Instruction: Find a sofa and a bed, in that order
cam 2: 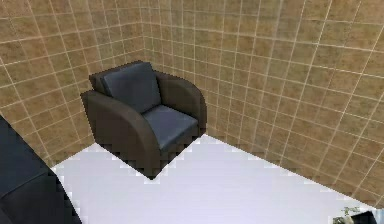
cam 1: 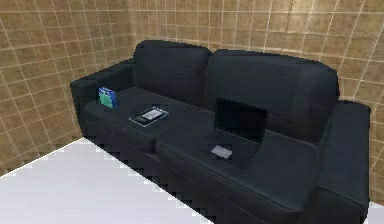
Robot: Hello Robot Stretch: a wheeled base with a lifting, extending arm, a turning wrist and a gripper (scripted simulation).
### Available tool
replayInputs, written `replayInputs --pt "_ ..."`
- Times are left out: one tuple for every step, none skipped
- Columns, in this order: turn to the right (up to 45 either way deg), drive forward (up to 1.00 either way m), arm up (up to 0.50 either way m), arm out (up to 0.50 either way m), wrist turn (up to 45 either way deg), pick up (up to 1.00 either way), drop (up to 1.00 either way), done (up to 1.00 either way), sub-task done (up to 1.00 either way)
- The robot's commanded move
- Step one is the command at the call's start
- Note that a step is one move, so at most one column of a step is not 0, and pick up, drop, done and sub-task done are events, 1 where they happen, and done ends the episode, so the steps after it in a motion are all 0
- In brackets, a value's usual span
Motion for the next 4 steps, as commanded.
replayInputs --pt "-45.0 0.00 0.00 0.00 0.0 0.00 0.00 0.00 0.00" --pt "-45.0 0.00 0.00 0.00 0.0 0.00 0.00 0.00 0.00" --pt "-45.0 0.00 0.00 0.00 0.0 0.00 0.00 0.00 0.00" --pt "-15.0 0.00 0.00 0.00 0.0 0.00 0.00 0.00 0.00"
